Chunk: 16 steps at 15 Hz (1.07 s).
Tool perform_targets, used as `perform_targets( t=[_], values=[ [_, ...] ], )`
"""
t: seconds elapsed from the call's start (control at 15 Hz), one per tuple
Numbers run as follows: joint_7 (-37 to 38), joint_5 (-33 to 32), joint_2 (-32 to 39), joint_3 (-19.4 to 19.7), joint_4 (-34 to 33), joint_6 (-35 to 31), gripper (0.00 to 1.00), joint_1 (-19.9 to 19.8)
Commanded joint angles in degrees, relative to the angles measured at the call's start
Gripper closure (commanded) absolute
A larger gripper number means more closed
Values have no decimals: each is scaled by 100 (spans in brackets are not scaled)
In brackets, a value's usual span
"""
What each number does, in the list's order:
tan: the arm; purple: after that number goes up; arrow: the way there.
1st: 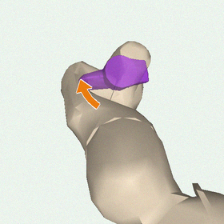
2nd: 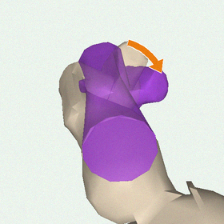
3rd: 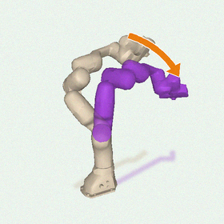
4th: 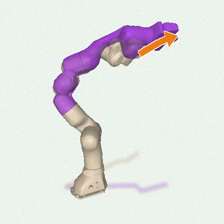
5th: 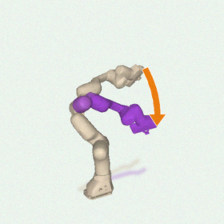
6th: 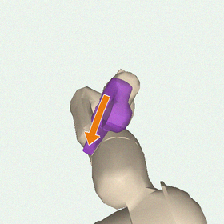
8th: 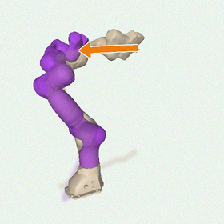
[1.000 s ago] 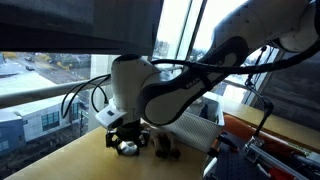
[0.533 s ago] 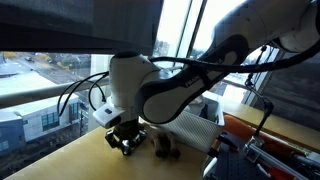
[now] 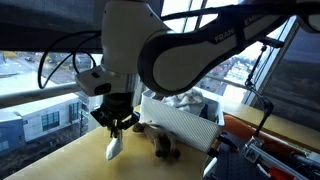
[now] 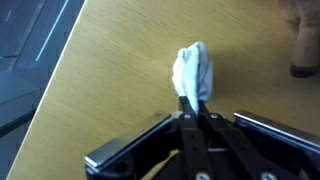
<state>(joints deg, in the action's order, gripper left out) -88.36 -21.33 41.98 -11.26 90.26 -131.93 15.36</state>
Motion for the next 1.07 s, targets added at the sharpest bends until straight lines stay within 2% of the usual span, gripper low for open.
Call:
perform_targets(
  t=[0.0, 0.2, 0.4, 0.67, 0.87, 0.93, 1.0],
  values=[
    [426, -68, -1105, 136, 568, -57, 99, -120],
    [651, -46, -1627, 382, 629, -7, 99, -418],
    [744, 13, -2052, 655, 785, 20, 99, -882],
    [643, 122, -2103, 868, 976, 8, 99, -1426],
    [691, 96, -1956, 931, 1194, -16, 99, -1618],
    [724, 82, -1904, 941, 1228, 15, 69, -1638],
    [747, 67, -1879, 940, 1273, 26, 68, -1646]
  ],
)
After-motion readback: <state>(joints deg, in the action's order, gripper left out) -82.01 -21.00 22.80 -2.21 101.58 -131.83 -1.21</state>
